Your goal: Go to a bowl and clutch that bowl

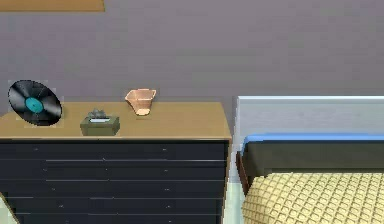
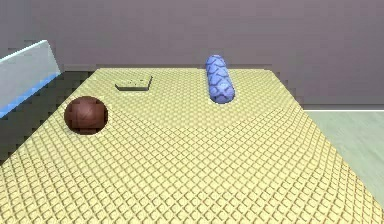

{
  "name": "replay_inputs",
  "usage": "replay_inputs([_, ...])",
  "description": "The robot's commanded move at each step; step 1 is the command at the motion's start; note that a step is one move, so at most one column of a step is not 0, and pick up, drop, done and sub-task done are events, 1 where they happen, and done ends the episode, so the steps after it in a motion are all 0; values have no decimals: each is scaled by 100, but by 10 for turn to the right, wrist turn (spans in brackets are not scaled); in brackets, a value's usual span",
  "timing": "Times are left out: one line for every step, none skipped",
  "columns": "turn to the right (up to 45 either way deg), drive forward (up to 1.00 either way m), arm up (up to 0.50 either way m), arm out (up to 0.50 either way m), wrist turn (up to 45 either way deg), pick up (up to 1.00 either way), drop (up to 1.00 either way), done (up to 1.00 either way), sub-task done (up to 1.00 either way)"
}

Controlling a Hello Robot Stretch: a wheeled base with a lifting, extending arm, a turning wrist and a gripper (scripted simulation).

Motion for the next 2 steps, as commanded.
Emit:
replay_inputs([30, 0, 0, 0, 0, 0, 0, 0, 0])
replay_inputs([0, 50, 0, 0, 0, 0, 0, 0, 0])
